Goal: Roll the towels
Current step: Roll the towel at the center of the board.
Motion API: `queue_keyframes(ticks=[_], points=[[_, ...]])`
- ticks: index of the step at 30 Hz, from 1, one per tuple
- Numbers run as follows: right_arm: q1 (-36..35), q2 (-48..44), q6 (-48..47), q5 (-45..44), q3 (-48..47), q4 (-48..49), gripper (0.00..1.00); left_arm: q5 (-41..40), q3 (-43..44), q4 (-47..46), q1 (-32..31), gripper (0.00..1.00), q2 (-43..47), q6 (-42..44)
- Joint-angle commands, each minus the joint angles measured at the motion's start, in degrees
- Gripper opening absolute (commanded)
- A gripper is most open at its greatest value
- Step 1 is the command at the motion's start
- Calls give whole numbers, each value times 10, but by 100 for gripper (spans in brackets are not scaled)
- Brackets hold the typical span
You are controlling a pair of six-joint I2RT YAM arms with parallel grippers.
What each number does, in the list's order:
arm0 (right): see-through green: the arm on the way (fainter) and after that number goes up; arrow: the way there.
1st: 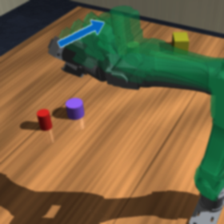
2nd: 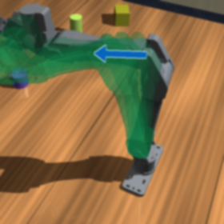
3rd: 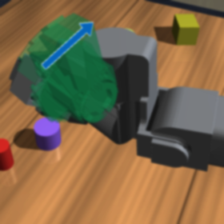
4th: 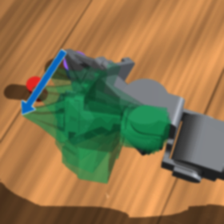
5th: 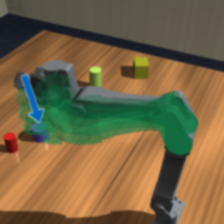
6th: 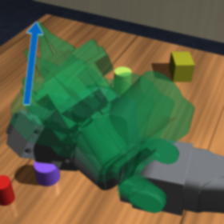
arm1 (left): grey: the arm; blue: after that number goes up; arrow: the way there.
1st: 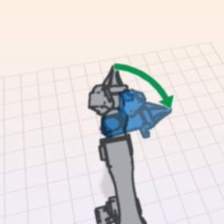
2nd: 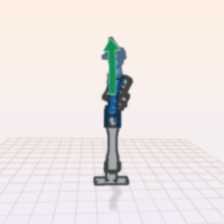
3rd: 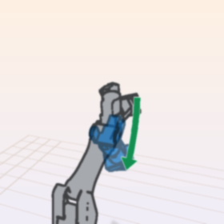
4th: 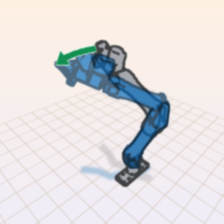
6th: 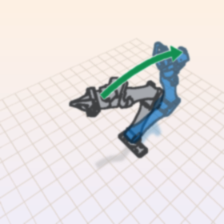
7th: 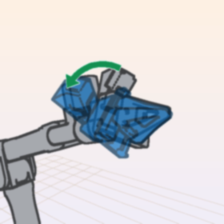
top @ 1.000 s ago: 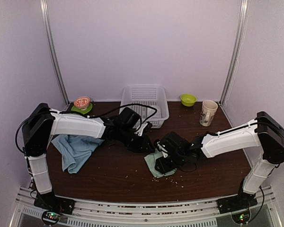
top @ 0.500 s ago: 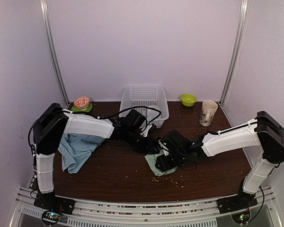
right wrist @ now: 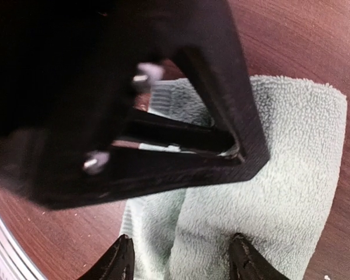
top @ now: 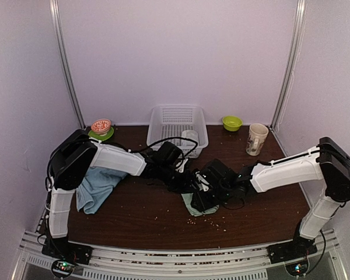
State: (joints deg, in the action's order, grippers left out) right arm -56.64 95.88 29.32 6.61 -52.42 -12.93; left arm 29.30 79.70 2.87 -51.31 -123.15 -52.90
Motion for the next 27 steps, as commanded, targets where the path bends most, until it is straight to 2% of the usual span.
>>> queue_keyframes(ticks=[1, 5, 8, 10, 13, 16, 21, 27], points=[[-4, -42, -17, -9, 5, -28, 57, -16, -7, -22, 6, 17, -11, -15], [1, -81, -28, -24, 2, -57, 57, -19, -7, -10, 6, 16, -12, -10], [0, -101, -43, -68, -7, -92, 56, -16, -9, -13, 6, 16, -13, -11], [0, -98, -52, -90, -6, -106, 50, -16, -12, -18, 6, 16, -12, -13], [-1, -76, -56, -77, -4, -113, 31, -18, -18, -20, 6, 15, -7, -14], [-8, -63, -48, -61, 5, -94, 19, -19, -23, -20, 6, 15, -2, -13], [-13, -27, -39, -43, 4, -88, 10, -14, -28, -14, 6, 15, 12, -10], [-15, -14, -33, -44, 14, -74, 9, -11, -27, 15, 7, 18, 67, 31]])
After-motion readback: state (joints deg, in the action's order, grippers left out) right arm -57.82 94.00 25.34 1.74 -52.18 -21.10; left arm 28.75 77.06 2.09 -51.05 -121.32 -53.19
